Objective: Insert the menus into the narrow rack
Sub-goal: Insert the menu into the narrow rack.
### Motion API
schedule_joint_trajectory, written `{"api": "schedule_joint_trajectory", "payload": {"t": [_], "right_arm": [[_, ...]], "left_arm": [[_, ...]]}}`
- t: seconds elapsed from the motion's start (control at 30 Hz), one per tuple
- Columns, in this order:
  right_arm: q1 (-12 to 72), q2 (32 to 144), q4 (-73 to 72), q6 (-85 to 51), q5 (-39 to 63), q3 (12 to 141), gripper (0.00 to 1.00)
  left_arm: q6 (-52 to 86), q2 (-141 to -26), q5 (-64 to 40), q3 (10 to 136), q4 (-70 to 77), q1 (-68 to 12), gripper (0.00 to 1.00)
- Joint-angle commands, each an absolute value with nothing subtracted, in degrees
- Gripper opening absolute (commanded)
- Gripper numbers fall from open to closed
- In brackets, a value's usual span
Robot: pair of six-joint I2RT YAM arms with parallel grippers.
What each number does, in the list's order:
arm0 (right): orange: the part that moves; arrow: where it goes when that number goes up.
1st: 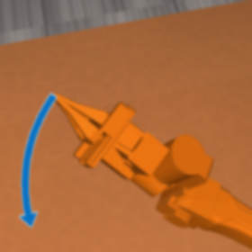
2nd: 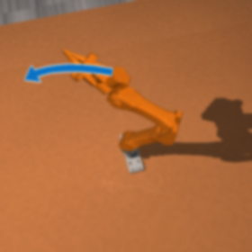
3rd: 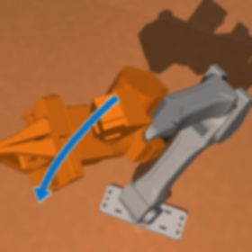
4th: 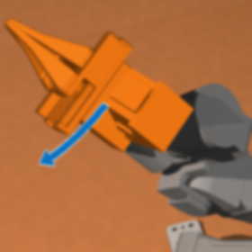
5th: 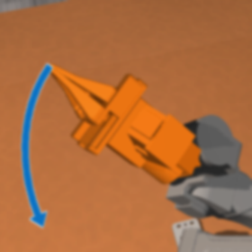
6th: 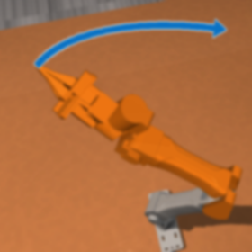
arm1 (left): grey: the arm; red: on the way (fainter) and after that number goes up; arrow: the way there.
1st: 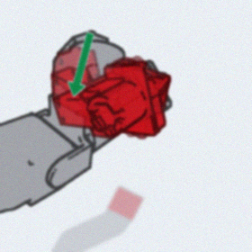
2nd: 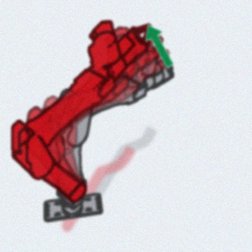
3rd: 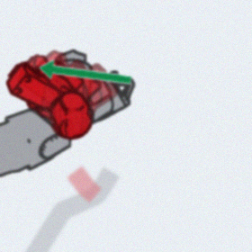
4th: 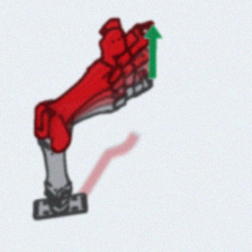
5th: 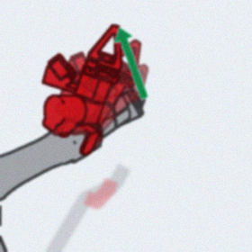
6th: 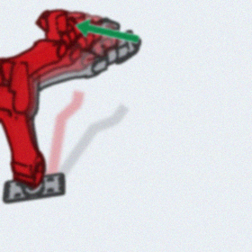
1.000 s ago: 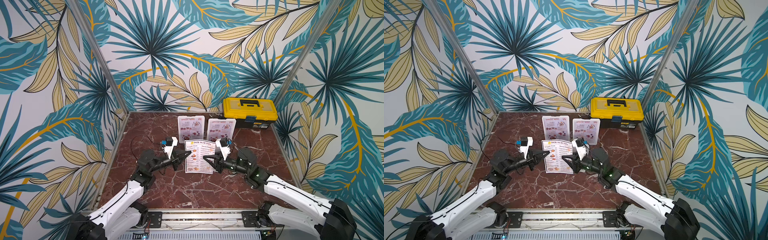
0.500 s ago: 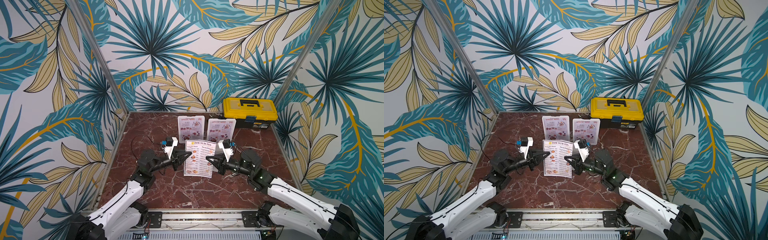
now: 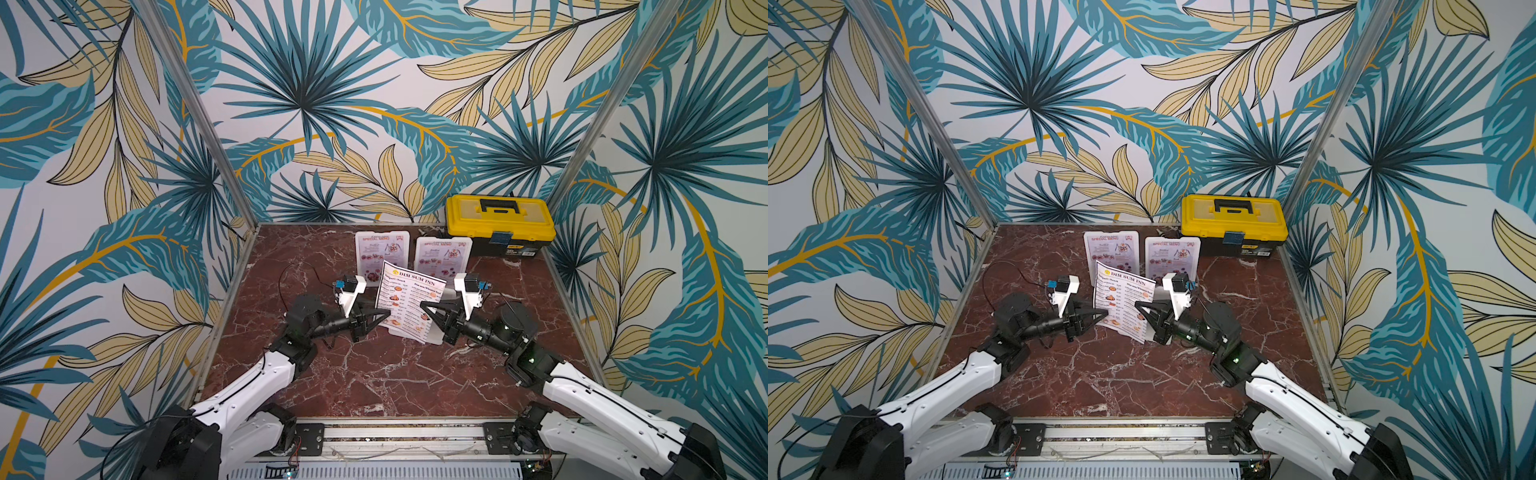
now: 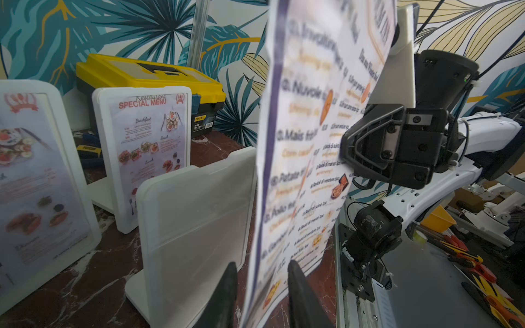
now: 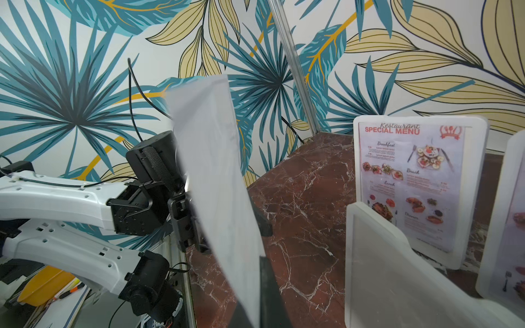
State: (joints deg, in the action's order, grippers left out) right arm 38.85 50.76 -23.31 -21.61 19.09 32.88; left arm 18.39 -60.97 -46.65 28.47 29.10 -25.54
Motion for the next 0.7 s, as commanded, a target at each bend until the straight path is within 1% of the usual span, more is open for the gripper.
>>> {"api": "schedule_joint_trajectory", "payload": {"t": [0.0, 0.17, 0.27, 0.37, 0.5, 0.6, 0.67], "right_arm": [[38.12, 49.81, -25.58, -22.50, 15.67, 31.84, 0.00], [36.63, 49.66, -25.49, -22.50, 13.97, 32.49, 0.00], [35.68, 49.66, -25.64, -23.06, 14.59, 33.11, 0.00], [35.12, 49.32, -26.19, -23.51, 15.65, 33.22, 0.00], [34.48, 48.27, -26.34, -23.88, 15.17, 32.96, 0.00], [34.13, 47.91, -26.61, -24.42, 15.46, 33.05, 0.00], [33.95, 48.07, -26.79, -24.72, 15.81, 33.21, 0.00]], "left_arm": [[17.14, -60.89, -48.38, 30.46, 29.36, -26.02, 0.26], [16.98, -59.52, -47.30, 28.95, 29.36, -26.15, 0.22], [16.96, -59.41, -46.41, 28.47, 29.31, -26.18, 0.22], [16.87, -59.63, -46.58, 28.90, 29.36, -26.15, 0.18], [16.95, -60.33, -46.58, 29.77, 29.36, -26.15, 0.18], [17.24, -60.82, -46.65, 30.05, 29.35, -26.17, 0.22], [17.31, -60.91, -46.53, 29.97, 29.35, -26.19, 0.22]]}}
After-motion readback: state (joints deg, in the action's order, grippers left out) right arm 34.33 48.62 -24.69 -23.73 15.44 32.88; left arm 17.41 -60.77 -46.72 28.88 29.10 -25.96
